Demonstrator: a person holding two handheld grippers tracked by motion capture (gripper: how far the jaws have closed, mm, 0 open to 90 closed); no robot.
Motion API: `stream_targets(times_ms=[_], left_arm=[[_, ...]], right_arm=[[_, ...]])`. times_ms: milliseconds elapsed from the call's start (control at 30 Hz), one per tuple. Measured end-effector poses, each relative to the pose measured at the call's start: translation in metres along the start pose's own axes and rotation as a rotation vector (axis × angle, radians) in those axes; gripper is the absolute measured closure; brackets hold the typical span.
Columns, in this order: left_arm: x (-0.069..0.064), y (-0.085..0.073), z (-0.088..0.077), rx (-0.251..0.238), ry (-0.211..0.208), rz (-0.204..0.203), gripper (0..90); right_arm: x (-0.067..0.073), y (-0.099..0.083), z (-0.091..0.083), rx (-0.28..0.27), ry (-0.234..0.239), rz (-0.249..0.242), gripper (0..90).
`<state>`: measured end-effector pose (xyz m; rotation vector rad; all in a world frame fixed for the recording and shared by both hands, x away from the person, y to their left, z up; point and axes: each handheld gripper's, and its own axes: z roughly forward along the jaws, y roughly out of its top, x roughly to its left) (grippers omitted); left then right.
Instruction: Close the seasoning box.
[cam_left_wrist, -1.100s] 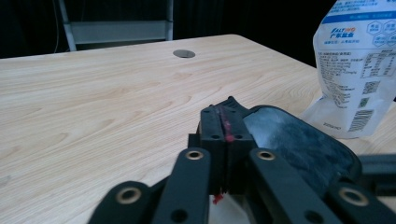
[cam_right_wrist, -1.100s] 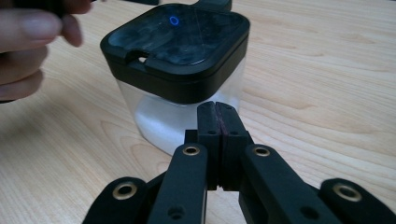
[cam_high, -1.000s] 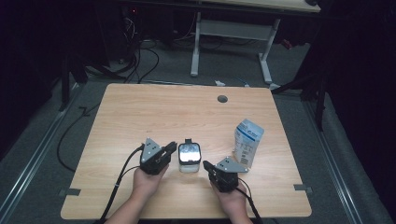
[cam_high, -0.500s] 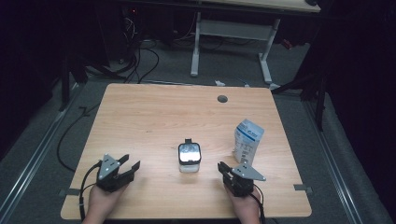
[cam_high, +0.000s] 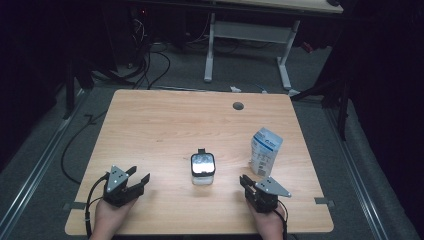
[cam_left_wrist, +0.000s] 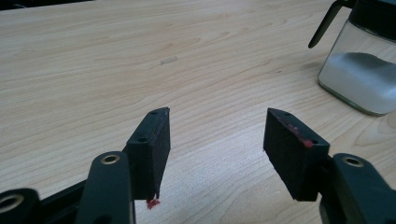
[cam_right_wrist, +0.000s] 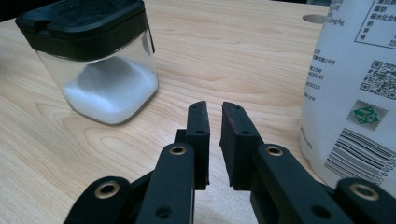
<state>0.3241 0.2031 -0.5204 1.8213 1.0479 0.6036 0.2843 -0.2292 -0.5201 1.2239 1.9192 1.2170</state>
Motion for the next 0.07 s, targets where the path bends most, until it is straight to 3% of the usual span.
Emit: stream_targets(times_ms=[67], left_arm=[[0.0, -0.0001, 0.0002, -0.003, -0.006, -0.005, 41.4]], right_arm=[[0.001, -0.0002, -0.0004, 0.002, 0.004, -0.001, 81.2]])
